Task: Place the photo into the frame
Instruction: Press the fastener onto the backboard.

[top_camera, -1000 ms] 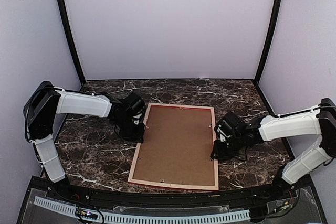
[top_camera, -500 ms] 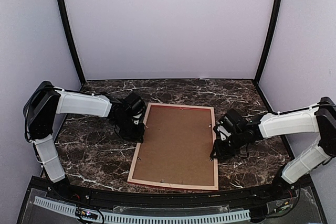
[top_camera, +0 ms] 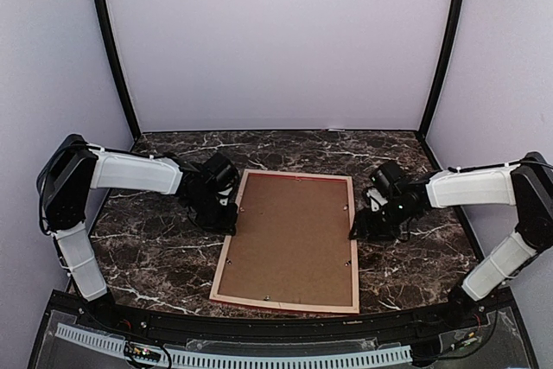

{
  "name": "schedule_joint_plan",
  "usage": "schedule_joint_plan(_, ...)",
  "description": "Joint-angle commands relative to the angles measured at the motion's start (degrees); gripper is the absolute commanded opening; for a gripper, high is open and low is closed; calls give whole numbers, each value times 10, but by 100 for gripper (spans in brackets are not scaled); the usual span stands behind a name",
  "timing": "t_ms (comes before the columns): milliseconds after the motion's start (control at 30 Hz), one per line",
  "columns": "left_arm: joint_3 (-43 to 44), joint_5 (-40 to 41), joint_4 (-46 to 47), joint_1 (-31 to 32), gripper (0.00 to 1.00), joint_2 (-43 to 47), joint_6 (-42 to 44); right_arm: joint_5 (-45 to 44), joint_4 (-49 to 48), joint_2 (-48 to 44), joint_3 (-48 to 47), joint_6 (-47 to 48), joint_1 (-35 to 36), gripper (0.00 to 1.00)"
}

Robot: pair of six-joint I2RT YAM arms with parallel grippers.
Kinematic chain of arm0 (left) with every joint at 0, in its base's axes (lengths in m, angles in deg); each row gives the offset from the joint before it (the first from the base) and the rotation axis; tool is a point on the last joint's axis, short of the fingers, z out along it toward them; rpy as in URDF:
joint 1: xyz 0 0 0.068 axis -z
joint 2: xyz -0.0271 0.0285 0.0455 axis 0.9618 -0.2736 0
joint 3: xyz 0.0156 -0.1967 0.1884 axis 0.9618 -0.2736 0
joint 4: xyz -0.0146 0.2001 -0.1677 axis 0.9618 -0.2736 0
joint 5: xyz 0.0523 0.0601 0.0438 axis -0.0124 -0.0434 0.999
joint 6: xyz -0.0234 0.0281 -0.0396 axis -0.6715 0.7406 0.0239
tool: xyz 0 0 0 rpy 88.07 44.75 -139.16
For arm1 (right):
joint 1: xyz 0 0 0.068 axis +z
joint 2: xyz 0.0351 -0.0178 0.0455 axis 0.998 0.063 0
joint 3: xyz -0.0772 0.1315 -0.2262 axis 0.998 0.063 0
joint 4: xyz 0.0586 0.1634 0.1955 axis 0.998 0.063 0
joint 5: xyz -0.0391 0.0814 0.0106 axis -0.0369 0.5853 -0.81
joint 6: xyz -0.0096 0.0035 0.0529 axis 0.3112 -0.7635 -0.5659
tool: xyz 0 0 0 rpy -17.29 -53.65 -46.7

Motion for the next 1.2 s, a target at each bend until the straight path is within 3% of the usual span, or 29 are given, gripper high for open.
schedule_joint_plan(0,-22,8,-21,4,15,9,12,-58,-13,33,-56,11,-27,65)
schedule_joint_plan(500,-18,-2,-13,4,15,2,15,-87,-56,190,-196,26,-50,64)
schedule_joint_plan(833,-13,-3,-16,4,15,-3,17,-71,-70,207,-189,25,-53,48)
schedule_joint_plan(1167,-15,-2,-15,4,14,-3,17,-55,-32,211,-204,91,-54,35)
